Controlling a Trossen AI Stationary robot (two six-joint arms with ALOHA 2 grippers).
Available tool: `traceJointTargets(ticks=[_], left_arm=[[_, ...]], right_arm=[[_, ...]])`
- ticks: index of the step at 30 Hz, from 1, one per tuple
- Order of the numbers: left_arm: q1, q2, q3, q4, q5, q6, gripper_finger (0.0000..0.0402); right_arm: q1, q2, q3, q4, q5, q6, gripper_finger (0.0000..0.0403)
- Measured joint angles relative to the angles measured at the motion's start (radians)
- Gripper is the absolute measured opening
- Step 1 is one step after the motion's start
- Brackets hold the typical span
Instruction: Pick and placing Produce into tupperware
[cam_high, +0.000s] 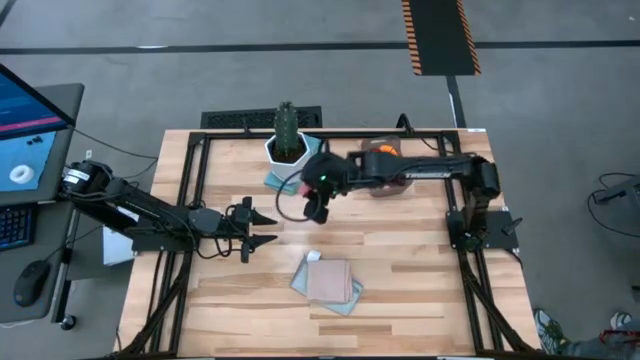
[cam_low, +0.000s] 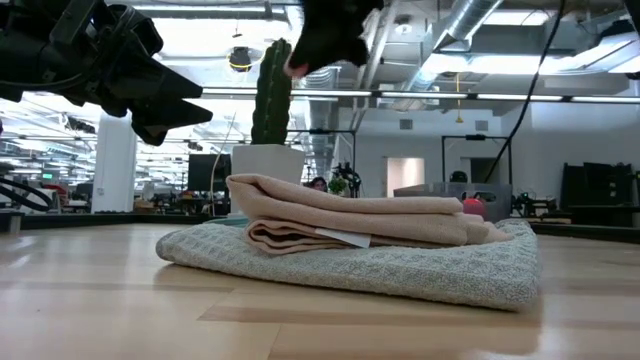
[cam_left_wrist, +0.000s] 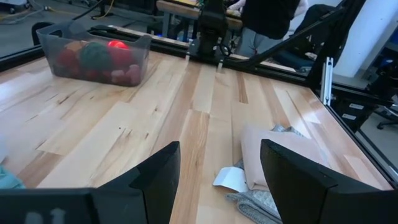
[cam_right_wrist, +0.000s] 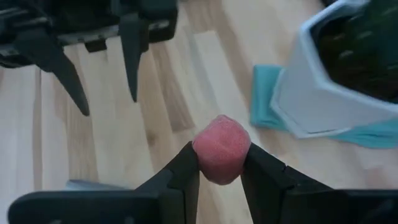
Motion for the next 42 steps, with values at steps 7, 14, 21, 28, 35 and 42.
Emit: traceJointTargets(ticks=[7, 14, 21, 28, 35, 42], left_arm=[[0.0, 0.0, 0.0, -0.001, 0.0, 0.0, 0.0213], [0.0, 0.0, 0.0, -0.01, 0.0, -0.004, 0.0213], [0.0, 0.0, 0.0, -0.014, 0.0, -0.005, 0.0213], [0.0, 0.0, 0.0, -0.01, 0.0, -0.007, 0.0213], [0.0, 0.0, 0.0, -0.012, 0.007, -0.015, 0.0213], [0.0, 0.0, 0.0, -0.01, 0.001, -0.014, 0.0213]], right_arm=[[-0.025, -0.106, -0.001, -0.096, 0.059, -0.007, 0.0123], [-0.06, -0.182, -0.002, -0.239, 0.136, 0.026, 0.0125], [-0.123, -0.223, -0.002, -0.506, 0.342, 0.152, 0.0124], [-0.232, -0.225, -0.099, -0.604, 0.352, 0.289, 0.0125], [-0.314, -0.224, -0.294, -0.54, 0.325, 0.333, 0.0129], [-0.377, -0.212, -0.44, -0.464, 0.285, 0.335, 0.0134]])
